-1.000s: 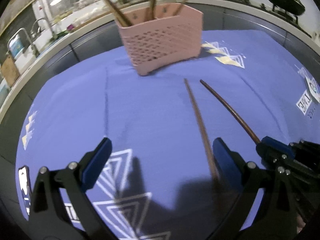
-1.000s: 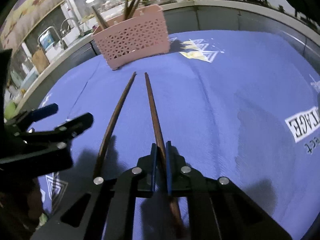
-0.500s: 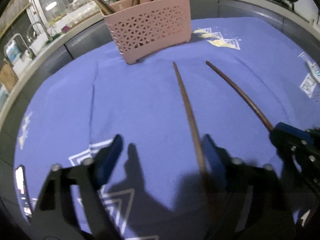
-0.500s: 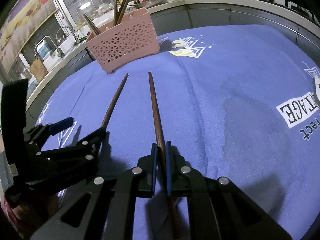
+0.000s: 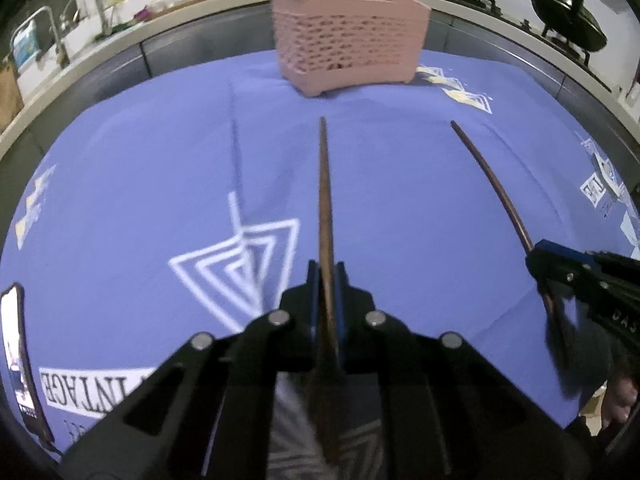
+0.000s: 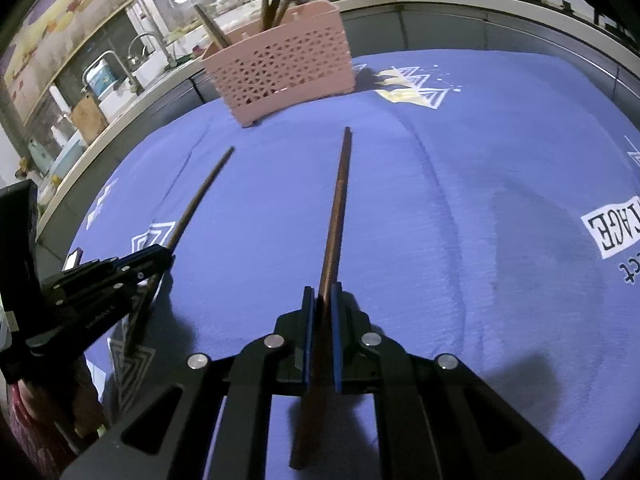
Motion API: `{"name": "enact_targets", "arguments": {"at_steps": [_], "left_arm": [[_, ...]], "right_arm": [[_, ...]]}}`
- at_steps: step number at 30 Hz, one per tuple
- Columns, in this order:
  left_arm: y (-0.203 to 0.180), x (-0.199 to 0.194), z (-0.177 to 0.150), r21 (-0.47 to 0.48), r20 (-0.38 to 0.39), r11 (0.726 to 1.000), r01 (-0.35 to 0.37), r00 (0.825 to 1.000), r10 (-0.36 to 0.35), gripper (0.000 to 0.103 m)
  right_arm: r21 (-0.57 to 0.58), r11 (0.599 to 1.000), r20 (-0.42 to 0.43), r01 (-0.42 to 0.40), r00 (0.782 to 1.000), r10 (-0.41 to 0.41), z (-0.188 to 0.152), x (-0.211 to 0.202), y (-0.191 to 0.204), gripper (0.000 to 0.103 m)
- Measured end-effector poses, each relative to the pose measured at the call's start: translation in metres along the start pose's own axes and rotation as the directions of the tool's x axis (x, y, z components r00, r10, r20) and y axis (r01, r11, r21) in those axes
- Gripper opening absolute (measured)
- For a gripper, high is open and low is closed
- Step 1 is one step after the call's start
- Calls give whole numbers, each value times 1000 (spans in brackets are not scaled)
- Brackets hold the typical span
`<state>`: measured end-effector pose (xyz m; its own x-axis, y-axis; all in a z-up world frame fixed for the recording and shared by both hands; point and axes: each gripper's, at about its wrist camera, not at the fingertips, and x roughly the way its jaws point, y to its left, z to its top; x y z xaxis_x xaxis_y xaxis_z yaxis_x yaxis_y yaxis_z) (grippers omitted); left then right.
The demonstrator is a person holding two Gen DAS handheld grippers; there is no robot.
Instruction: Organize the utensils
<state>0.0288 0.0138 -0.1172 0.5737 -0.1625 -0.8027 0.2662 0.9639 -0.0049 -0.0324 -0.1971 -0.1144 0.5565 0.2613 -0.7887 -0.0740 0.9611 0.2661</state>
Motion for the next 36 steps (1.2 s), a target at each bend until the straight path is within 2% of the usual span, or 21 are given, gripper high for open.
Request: {"name": "enact_targets", "arguments": {"at_steps": [12, 14, 16, 18, 27, 33, 36], "left_arm": [[8, -9, -11, -1, -9, 1000, -23, 1000, 23, 9], [8, -9, -11, 4, -10, 999, -34, 999, 34, 14], [8, -9, -10, 1, -13, 999, -46, 999, 46, 25], [10, -8, -9, -4, -18, 999, -47, 999, 47, 29], [9, -8, -8, -8, -22, 999, -50, 999, 49, 30], [10, -8, -9, -5, -22, 999, -47, 999, 47, 21], [10, -9, -10, -2, -23, 999, -46, 999, 46, 21]], "right_arm": [[12, 1000, -9, -9, 1000, 10, 0, 1, 2, 9], [22, 1000, -8, -15, 1000, 15, 0, 1, 1, 9], [26, 999, -9, -19, 1000, 19, 0, 1, 1, 9], [30, 999, -9, -22, 1000, 22, 1, 1, 0, 9], [-5, 1000, -11, -12, 1000, 12, 0, 1, 4, 9], [-28, 999, -31, -23, 999, 22, -5, -3, 4, 8], [-42, 999, -53, -30, 998, 28, -11, -7, 3, 8]]}}
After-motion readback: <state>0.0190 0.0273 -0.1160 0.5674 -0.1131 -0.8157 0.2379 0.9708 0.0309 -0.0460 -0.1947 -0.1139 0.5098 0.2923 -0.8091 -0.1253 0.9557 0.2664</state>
